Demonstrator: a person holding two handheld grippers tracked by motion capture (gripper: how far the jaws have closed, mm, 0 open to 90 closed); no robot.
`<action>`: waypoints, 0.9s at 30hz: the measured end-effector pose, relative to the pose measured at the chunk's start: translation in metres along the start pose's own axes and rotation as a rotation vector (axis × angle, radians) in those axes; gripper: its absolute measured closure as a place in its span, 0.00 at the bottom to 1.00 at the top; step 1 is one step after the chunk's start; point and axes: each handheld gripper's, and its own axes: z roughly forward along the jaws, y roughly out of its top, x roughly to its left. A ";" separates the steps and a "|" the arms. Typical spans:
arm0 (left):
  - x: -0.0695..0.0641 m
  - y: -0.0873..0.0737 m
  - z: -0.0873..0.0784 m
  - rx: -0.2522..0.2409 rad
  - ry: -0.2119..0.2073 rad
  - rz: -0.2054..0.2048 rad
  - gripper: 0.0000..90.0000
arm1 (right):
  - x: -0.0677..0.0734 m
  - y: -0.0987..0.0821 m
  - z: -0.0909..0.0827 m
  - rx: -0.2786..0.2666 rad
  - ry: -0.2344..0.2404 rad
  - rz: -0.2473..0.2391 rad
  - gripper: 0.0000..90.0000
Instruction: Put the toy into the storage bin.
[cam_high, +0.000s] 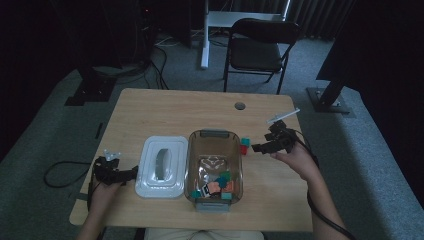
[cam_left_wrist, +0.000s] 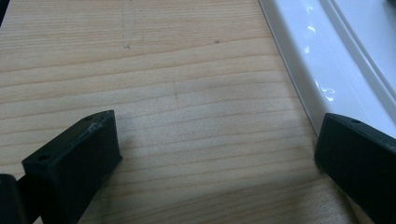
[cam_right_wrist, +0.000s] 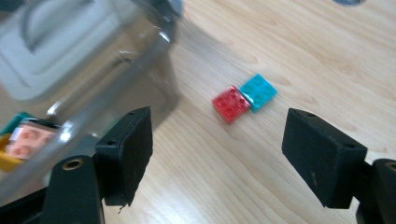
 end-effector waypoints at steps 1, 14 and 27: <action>0.000 0.000 0.000 0.000 0.000 0.000 0.01 | -0.003 -0.001 0.004 0.002 -0.009 0.014 0.29; 0.000 0.000 0.000 0.000 0.000 0.000 0.01 | -0.034 0.000 0.056 0.033 -0.074 0.182 0.30; 0.000 0.000 0.000 0.000 0.000 0.000 0.01 | -0.038 0.014 0.108 0.070 -0.136 0.305 0.31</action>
